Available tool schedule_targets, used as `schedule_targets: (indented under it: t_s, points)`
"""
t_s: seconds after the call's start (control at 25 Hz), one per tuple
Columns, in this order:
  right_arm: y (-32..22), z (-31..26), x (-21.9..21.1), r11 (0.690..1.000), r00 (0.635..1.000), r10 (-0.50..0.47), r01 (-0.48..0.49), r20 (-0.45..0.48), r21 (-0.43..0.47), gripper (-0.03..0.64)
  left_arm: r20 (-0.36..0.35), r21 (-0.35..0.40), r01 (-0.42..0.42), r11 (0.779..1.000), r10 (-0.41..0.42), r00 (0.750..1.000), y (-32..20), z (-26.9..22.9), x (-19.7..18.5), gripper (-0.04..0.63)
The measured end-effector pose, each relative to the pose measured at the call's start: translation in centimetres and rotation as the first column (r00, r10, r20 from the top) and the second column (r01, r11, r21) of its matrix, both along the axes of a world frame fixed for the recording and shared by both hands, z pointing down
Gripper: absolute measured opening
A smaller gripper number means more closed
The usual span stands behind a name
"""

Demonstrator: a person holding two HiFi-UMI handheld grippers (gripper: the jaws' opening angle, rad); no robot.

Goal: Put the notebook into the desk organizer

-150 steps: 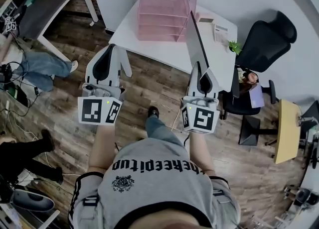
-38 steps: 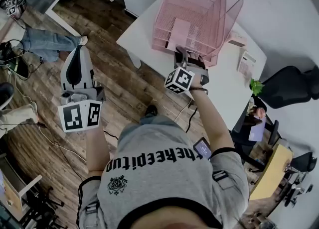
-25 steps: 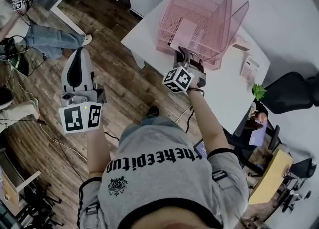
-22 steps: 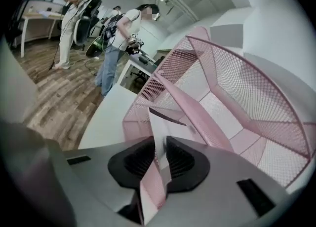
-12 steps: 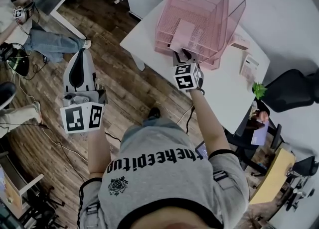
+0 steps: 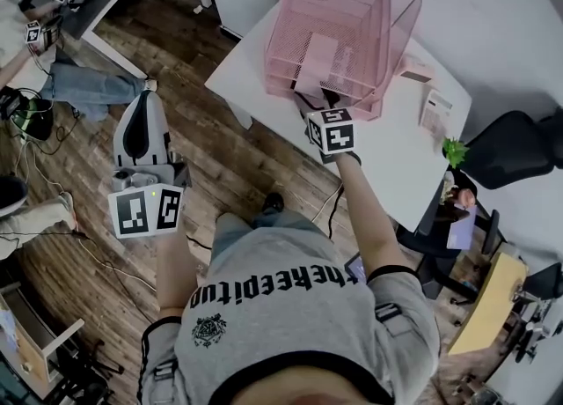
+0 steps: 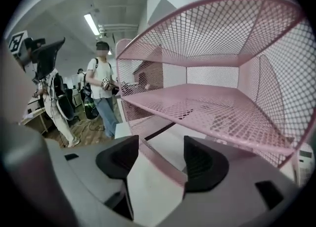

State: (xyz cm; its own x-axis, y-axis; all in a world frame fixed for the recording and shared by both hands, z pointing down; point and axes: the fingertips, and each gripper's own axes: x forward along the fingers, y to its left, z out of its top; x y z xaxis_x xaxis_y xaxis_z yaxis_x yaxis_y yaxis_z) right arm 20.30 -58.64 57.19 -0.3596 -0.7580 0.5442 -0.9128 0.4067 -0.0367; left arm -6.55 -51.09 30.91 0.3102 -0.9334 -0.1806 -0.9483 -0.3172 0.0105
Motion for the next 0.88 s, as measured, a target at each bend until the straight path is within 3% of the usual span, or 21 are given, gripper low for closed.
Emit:
schedule_targets:
  t_s: [0.24,0.4,0.44,0.88]
  points:
    - [2.4,-2.2,-0.3,0.998,0.988,0.068,-0.070,0.138,0.009,0.238,0.006,0.013,-0.076,0.997,0.076,0.997,-0.4,-0.7,1.2,0.003]
    - [4.0,-4.7,0.5,0.983,0.977,0.154,-0.166,0.149,0.071,0.020,0.003,0.023,-0.148,0.989,0.148,0.989,-0.8,-1.4,2.3,0.003]
    - [4.4,-5.3,0.6,0.979,0.974,0.170,-0.185,0.151,0.090,0.006,0.003,0.025,-0.165,0.986,0.165,0.986,-0.9,-1.5,2.6,0.003]
    - [9.2,-13.2,1.1,0.893,0.928,0.314,-0.360,0.201,0.270,0.002,-0.009,0.026,-0.358,0.933,0.358,0.934,-0.9,-2.3,5.2,0.003]
